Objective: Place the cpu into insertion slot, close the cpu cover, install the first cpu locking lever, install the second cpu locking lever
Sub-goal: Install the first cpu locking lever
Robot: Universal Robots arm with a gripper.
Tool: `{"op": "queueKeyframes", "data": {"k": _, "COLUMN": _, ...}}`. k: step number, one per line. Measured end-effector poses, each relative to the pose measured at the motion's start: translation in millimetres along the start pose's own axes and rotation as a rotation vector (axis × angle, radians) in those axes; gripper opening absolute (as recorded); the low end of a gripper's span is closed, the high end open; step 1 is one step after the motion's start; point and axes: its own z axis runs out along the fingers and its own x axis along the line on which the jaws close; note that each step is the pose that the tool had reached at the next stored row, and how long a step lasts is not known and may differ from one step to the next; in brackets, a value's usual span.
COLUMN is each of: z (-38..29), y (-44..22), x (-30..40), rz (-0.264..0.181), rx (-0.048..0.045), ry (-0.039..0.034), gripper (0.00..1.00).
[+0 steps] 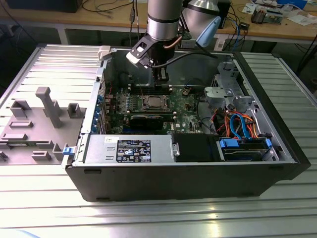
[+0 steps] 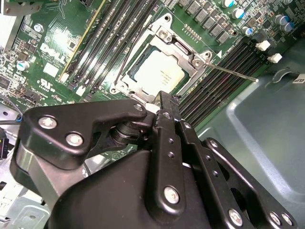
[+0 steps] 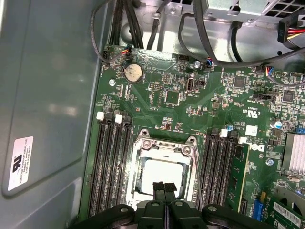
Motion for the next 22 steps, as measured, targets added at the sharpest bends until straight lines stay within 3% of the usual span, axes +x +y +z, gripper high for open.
{"op": "queueKeyframes", "data": {"k": 7, "z": 0.0, "y": 0.0, "x": 0.0, "rz": -0.005, "rx": 0.0001, "ry": 0.0, "gripper": 0.11}}
{"op": "queueKeyframes", "data": {"k": 22, "z": 0.0, "y": 0.0, "x": 0.0, "rz": -0.065, "rx": 0.0009, "ry": 0.0002, "gripper": 0.11}}
